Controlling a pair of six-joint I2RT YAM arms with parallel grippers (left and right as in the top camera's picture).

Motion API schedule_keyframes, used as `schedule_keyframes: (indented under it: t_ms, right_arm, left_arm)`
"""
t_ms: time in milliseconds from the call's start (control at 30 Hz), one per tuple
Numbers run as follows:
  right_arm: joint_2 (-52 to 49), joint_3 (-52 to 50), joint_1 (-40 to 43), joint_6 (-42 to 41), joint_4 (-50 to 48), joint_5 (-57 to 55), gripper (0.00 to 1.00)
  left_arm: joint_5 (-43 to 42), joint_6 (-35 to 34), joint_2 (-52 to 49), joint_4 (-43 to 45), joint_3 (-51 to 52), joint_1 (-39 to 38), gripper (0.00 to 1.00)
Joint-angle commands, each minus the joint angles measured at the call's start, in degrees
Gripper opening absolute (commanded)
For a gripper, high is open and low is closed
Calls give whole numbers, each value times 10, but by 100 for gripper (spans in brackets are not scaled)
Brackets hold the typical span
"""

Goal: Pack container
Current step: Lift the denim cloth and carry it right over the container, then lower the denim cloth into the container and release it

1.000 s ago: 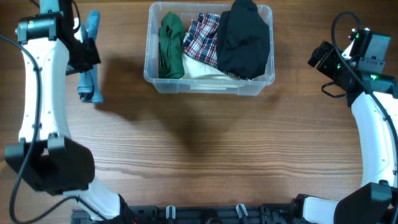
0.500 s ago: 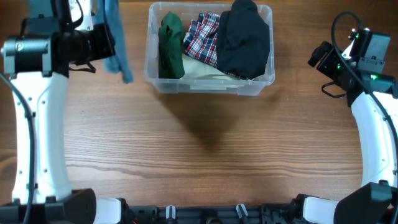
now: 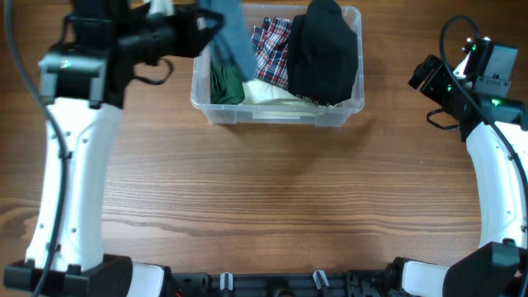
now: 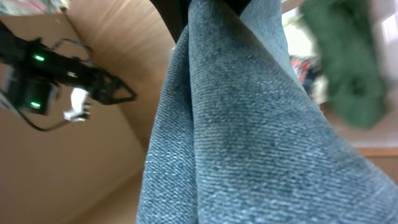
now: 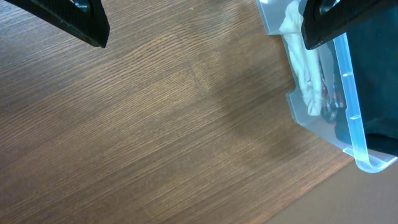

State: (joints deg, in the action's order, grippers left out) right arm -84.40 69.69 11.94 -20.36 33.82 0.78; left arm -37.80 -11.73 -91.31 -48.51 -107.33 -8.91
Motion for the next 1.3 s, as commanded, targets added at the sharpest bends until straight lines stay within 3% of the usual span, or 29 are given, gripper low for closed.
schedule_keyframes:
  t_ms: [0, 200, 400, 600, 833, 1267]
  right_arm:
    - [-6, 0, 0, -7, -2, -12, 100]
    - [-6, 0, 0, -7, -2, -12, 100]
    - [-6, 0, 0, -7, -2, -12, 100]
    - [-6, 0, 0, -7, -2, -12, 100]
    - [-6, 0, 0, -7, -2, -12, 100]
    - [-6, 0, 0, -7, -2, -12, 100]
  left_arm:
    - [-56, -12, -34, 54, -23, -51, 4]
    - [-103, -3, -104, 110, -23, -75, 4]
    - [-180, 55, -149, 109, -23, -63, 4]
    - [-184, 58, -160, 94, -23, -42, 4]
    - [-181, 116, -169, 45, -23, -39, 4]
    - [-158, 129, -187, 39, -23, -39, 4]
